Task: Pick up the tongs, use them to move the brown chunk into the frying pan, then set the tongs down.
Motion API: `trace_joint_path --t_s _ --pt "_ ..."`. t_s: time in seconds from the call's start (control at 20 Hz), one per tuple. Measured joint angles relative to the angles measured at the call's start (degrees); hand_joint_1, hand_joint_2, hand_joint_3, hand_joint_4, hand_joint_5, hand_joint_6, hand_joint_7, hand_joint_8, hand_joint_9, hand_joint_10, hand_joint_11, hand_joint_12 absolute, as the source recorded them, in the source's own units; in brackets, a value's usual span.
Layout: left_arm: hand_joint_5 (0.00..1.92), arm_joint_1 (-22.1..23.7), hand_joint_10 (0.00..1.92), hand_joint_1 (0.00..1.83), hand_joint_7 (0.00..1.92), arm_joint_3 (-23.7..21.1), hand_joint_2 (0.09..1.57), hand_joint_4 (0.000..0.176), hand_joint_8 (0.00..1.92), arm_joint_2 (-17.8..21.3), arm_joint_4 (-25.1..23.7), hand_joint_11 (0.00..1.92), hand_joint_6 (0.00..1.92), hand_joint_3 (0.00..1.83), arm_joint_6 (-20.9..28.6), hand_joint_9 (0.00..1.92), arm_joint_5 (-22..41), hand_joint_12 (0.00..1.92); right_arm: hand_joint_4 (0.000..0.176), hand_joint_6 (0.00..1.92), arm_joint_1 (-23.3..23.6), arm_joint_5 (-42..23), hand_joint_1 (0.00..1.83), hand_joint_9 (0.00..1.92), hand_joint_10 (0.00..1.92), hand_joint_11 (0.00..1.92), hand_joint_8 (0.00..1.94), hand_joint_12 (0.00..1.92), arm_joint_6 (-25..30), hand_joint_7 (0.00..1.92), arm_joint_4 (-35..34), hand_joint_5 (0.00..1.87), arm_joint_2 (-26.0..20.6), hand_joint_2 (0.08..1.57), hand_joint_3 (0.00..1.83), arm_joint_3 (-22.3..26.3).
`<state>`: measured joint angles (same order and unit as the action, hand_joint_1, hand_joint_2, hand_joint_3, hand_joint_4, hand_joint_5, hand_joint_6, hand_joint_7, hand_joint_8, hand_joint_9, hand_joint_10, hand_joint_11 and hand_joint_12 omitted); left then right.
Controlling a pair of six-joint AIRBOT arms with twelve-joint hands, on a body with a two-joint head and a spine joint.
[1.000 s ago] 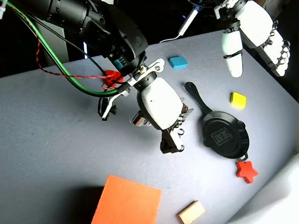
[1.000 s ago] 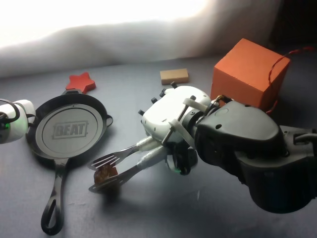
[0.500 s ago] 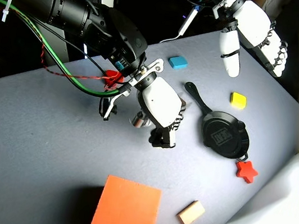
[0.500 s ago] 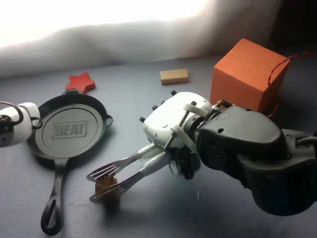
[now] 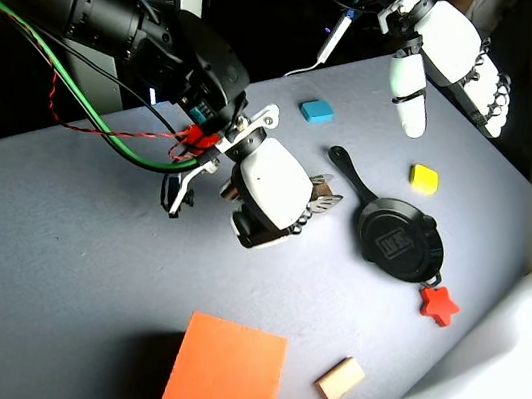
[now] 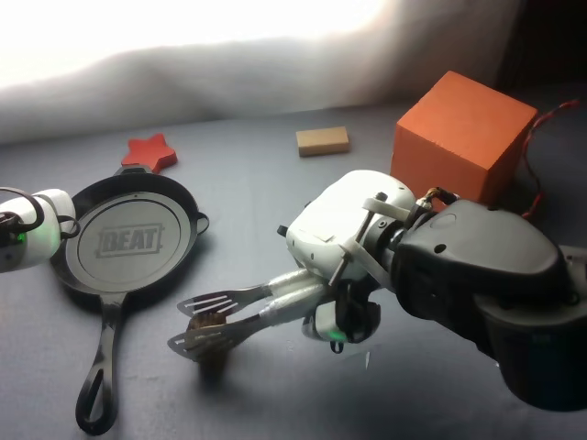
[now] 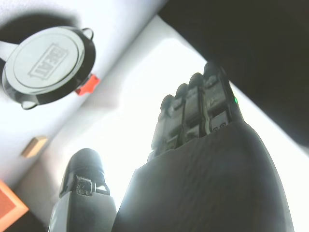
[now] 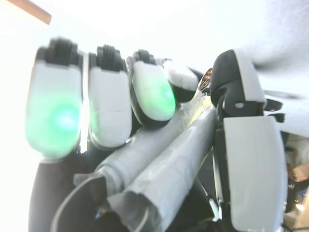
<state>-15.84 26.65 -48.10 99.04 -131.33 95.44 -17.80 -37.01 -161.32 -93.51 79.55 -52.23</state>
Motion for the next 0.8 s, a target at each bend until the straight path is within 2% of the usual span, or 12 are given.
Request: trace_joint_path --t_s 0.15,0.3,0.4,0.5,0.65,0.7,0.8 --pt "0.0 0.0 0.0 0.0 0.01 0.0 1.19 0.0 0.0 0.0 0.0 0.02 0.0 0.0 0.02 0.0 -0.07 0.01 0.176 1.92 0.15 0.17 0.94 1.66 1.92 1.64 1.94 1.92 -0.59 1.54 -0.55 1.31 -0.81 1.4 0.0 0.94" --pt "0.0 0.0 0.0 0.0 0.0 0.0 1.19 0.0 0.0 0.0 -0.02 0.01 0.0 0.0 0.02 0.0 -0.26 0.01 0.176 1.89 2.47 0.76 0.9 1.62 1.92 1.6 1.94 1.92 -0.94 1.52 -1.38 1.3 -0.63 1.41 0.01 -0.2" --pt "0.0 0.0 0.0 0.0 0.02 0.0 1.19 0.0 0.01 -0.04 -0.04 0.03 0.0 0.0 0.02 0.01 -0.48 0.02 0.176 1.92 5.75 1.84 0.89 1.62 1.92 1.59 1.94 1.92 -0.39 1.52 -0.02 1.31 0.57 1.41 0.01 -3.41" --pt "0.0 -0.2 0.0 0.0 0.01 0.02 1.19 0.0 0.0 -0.81 -0.04 0.01 0.0 0.0 0.24 0.0 -0.17 0.02 0.176 1.92 6.97 2.19 0.89 1.63 1.92 1.6 1.94 1.92 -0.24 1.53 0.48 1.31 1.49 1.41 0.0 -5.92" --pt "0.0 -0.52 0.01 0.0 0.01 0.0 1.18 0.0 0.0 -1.46 0.04 0.03 0.0 0.0 0.85 0.02 0.2 0.04 0.176 1.92 7.19 3.3 0.83 1.62 1.92 1.58 1.94 1.92 1.84 1.51 1.25 1.29 4.48 1.42 0.0 -11.28" --pt "0.0 -0.5 0.0 0.0 0.02 0.13 1.19 0.0 0.0 -1.46 -0.15 0.01 0.0 0.0 0.87 0.02 0.24 0.11 0.176 1.91 7.19 3.85 0.83 1.62 1.92 1.57 1.94 1.92 2.67 1.5 2.51 1.28 6.03 1.42 0.0 -13.99" --pt "0.0 -0.22 0.0 0.0 0.0 0.24 1.19 0.0 0.0 -1.44 -0.13 0.0 0.0 0.0 0.9 0.0 0.26 0.05 0.176 1.88 7.17 4.22 0.82 1.6 1.92 1.56 1.92 1.92 4.07 1.49 5.99 1.27 8.83 1.42 0.0 -17.79"
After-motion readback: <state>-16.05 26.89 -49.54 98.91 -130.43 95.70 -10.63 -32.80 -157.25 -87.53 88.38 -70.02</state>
